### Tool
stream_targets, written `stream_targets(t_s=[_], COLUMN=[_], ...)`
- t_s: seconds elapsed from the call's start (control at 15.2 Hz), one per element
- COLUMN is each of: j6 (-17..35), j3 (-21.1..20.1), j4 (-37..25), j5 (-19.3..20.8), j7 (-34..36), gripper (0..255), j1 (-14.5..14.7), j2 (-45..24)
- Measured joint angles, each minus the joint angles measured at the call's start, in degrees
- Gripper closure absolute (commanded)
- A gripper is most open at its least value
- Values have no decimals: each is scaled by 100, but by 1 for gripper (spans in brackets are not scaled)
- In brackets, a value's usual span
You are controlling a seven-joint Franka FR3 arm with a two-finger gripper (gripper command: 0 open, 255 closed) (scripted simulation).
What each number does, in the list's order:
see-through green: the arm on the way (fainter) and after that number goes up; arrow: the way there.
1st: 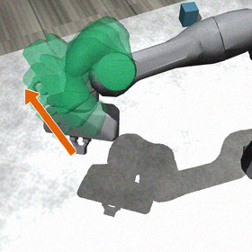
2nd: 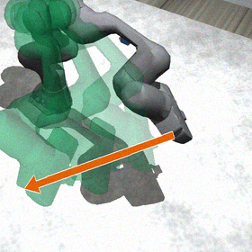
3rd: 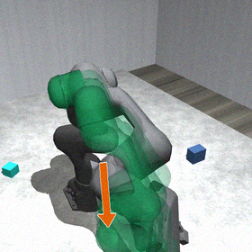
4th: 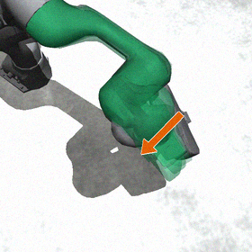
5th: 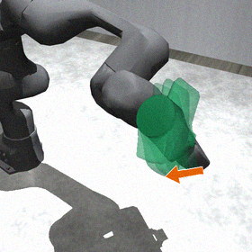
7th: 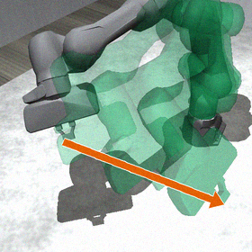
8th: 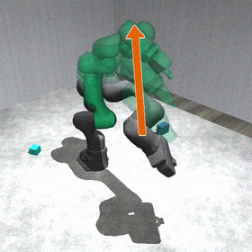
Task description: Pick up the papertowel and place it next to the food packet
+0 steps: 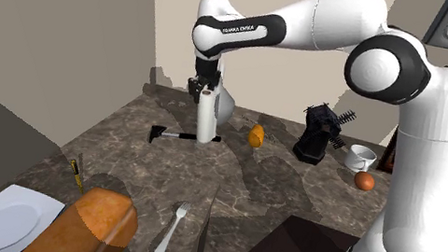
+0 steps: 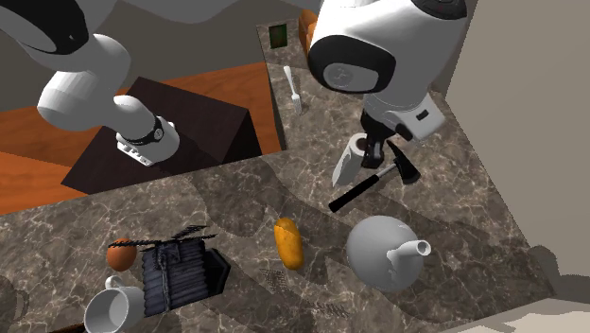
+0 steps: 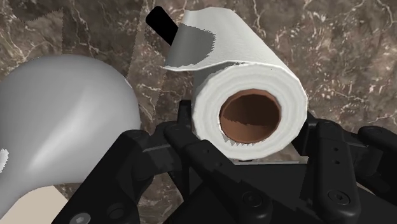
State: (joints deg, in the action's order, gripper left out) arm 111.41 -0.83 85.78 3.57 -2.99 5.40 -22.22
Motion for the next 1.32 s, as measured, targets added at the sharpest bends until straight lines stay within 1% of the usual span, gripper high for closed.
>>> stream_targets(t_s=[0.46,1.32], j6=[-494,-1555], j3=[-4,-2], j4=[-433,-1643], j5=[-10,-21], j7=[-22,-87], gripper=[255,255], j1=[6,9], j2=[60,-88])
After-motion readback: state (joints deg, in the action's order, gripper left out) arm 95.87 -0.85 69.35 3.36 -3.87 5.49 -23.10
